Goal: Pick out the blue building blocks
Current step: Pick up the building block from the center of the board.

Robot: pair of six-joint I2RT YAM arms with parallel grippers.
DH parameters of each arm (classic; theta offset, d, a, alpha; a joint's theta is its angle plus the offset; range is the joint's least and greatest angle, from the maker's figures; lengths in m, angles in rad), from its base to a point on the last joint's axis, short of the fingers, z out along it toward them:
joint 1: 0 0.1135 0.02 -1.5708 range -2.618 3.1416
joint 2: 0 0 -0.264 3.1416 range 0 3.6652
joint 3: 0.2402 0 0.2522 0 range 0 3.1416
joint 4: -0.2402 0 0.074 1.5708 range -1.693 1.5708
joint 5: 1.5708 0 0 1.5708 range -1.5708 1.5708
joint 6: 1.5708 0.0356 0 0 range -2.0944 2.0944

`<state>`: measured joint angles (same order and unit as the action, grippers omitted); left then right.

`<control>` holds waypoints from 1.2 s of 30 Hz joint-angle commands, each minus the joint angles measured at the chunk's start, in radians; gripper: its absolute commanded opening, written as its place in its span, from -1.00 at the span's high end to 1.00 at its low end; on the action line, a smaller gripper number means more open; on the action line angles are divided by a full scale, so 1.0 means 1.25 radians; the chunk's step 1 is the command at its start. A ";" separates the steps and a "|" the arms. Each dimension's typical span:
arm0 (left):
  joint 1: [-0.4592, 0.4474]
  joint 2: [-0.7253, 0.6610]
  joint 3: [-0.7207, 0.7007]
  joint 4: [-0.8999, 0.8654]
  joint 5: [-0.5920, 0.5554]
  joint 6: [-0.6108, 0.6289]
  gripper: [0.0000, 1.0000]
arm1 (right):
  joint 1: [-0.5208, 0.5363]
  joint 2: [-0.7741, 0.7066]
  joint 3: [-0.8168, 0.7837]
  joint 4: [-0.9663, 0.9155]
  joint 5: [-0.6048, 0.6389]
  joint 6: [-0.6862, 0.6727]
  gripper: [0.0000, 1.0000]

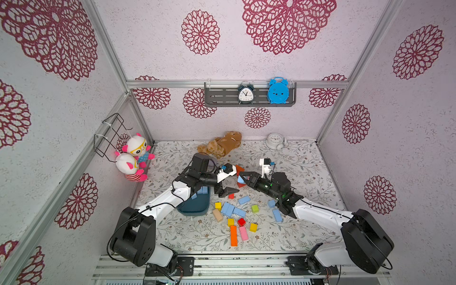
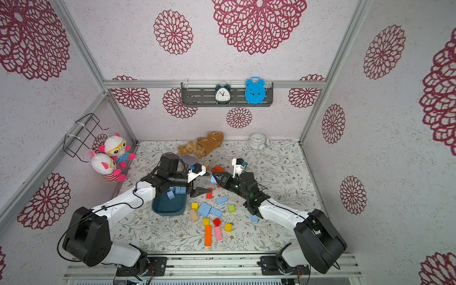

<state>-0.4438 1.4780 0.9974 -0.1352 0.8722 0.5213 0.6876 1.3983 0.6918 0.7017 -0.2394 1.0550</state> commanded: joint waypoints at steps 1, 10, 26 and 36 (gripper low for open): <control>-0.006 0.002 -0.015 0.066 -0.027 -0.030 -0.66 | 0.007 0.017 0.010 0.097 -0.023 0.039 0.57; -0.009 0.015 -0.021 0.109 -0.055 -0.062 -0.48 | 0.017 0.068 0.020 0.145 -0.062 0.065 0.54; -0.019 0.025 -0.014 0.087 -0.077 -0.039 0.24 | 0.019 0.054 0.001 0.170 -0.064 0.077 0.43; 0.058 0.033 0.045 -0.077 -0.068 -0.008 0.47 | -0.022 -0.066 -0.023 -0.100 0.034 -0.043 -0.38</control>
<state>-0.4210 1.5101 1.0119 -0.1040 0.7761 0.4675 0.6857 1.4052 0.6548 0.7223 -0.2634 1.0981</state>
